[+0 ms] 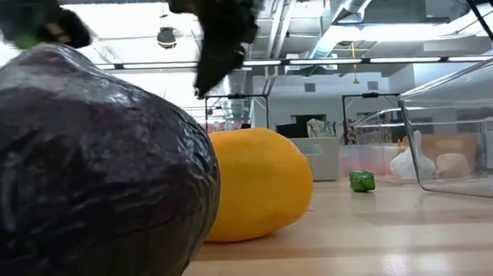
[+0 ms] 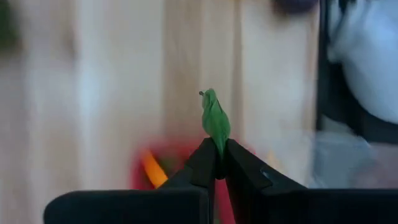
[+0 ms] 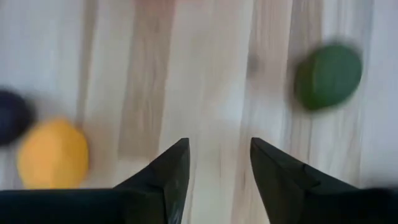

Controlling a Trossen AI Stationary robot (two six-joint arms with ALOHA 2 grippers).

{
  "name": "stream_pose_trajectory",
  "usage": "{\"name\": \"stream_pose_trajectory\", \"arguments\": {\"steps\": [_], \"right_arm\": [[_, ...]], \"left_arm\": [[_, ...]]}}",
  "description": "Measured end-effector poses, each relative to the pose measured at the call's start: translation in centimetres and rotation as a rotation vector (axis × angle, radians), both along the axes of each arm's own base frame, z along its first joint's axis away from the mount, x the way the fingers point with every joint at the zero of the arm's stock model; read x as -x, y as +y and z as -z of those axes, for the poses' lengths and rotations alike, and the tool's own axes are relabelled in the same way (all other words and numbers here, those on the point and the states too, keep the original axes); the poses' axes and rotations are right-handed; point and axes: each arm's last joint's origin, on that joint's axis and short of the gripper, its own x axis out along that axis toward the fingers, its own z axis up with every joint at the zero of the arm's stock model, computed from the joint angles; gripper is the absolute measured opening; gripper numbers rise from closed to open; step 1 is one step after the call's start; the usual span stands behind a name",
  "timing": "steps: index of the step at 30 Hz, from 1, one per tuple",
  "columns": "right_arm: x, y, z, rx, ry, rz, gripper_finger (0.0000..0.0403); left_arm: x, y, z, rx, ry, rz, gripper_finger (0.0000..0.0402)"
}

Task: Sort produce into baskets
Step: Put the left green chili pepper into the red bin, then put the green chili pepper into the red bin

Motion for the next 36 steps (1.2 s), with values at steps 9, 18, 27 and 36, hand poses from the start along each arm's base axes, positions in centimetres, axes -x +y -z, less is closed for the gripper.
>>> {"name": "stream_pose_trajectory", "arguments": {"steps": [9,18,27,36], "right_arm": [[2.4,-0.3,1.2,0.015,0.267,0.053,0.0198],[3.9,-0.5,2.2,0.032,0.464,0.103,0.0200],[4.7,-0.8,2.2,0.063,0.540,0.225,0.0201],[5.4,-0.8,2.1,0.077,0.611,0.242,0.0201]], "left_arm": [[2.6,0.1,0.6,0.099,0.400,-0.189,0.0016],[3.1,0.0,0.7,0.062,0.441,-0.229,0.0096],[2.9,0.2,0.7,0.006,0.387,-0.254,0.0163],[2.8,0.2,0.7,-0.012,0.377,-0.260,0.0170]]}}
